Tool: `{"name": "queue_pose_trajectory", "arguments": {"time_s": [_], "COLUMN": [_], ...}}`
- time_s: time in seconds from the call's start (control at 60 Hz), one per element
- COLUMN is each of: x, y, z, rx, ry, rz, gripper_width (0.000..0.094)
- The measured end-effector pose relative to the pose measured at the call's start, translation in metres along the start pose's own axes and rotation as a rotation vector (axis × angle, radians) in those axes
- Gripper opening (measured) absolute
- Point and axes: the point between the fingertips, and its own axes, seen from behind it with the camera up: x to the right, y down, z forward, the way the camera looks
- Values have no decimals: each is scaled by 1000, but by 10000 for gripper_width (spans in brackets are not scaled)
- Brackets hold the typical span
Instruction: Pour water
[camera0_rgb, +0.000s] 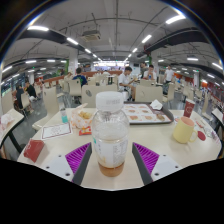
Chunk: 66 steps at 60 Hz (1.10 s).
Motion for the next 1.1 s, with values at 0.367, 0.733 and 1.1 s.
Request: {"name": "queue_pose_trajectory", "arguments": {"time_s": [0.367, 0.733, 1.1], "x": [-7, 8, 128], "y": [-6, -121, -210], "z": [29, -1, 20], "rx": [40, 88, 77], "ry": [-29, -246, -555], "rz": [-4, 384, 1423], "gripper_width": [438, 398, 397]}}
